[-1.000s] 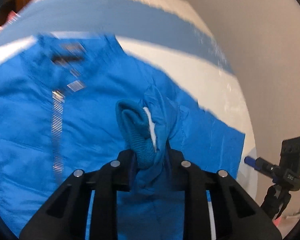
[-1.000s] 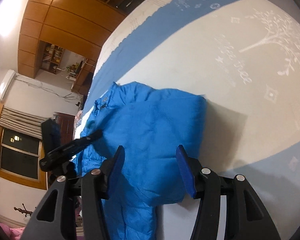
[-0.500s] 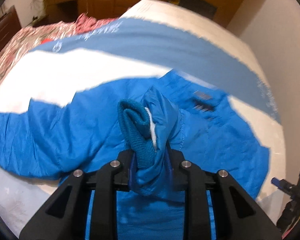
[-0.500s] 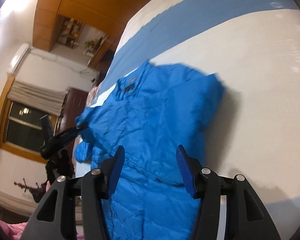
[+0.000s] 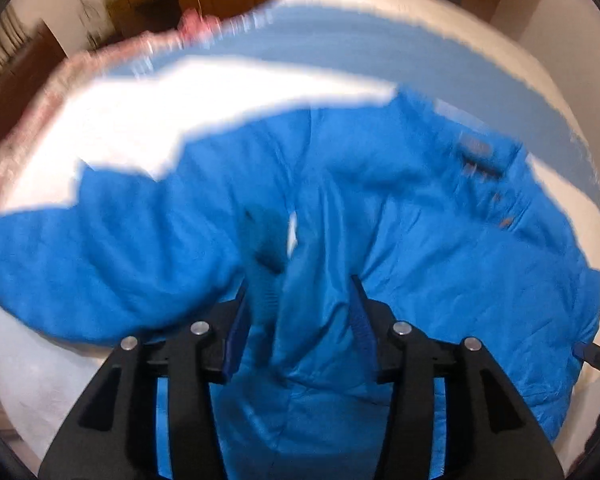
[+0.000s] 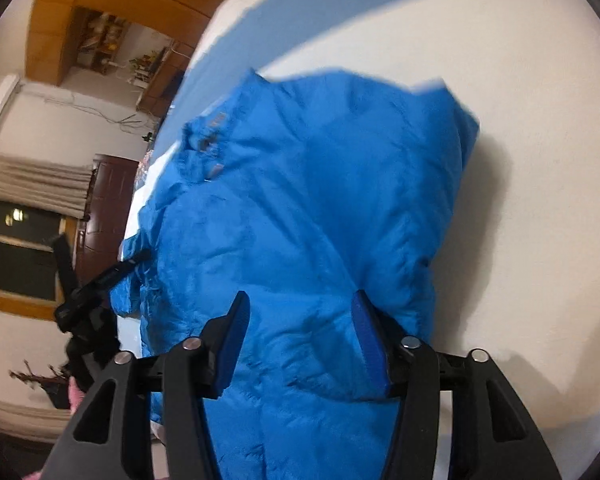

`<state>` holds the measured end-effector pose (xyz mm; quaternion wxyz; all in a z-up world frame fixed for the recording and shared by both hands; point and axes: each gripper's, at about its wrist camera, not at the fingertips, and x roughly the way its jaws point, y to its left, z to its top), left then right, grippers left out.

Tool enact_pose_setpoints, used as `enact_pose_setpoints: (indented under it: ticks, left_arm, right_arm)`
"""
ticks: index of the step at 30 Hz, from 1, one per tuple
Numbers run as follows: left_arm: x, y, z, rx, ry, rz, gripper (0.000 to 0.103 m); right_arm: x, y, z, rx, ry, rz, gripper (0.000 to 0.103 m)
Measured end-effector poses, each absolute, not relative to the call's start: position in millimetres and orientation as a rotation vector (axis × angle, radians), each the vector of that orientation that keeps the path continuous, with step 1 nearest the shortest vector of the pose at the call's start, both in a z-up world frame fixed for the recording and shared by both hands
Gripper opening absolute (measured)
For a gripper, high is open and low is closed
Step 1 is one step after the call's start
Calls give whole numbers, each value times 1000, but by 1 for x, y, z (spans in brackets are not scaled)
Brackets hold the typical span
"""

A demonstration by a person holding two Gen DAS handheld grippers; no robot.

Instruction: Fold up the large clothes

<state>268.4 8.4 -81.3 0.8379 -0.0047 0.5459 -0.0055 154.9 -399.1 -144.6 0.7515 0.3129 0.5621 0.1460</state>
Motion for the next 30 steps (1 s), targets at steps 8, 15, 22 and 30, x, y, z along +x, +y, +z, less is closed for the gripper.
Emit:
enact_pose_setpoints:
  ticks: [8, 15, 22, 30]
  left_arm:
    - [254, -26, -78, 57, 1137, -129, 47]
    - [252, -26, -130, 27, 1224, -183, 47]
    - [251, -22, -130, 3, 1230, -196, 47]
    - [216, 99, -63, -245, 1138, -189, 67]
  right_arm:
    - [147, -367, -125, 613, 1228, 336, 58]
    - [148, -356, -168, 592, 1299, 254, 57]
    - [149, -331, -164, 451, 1284, 202, 64]
    - [110, -329, -97, 481, 1169, 211, 64]
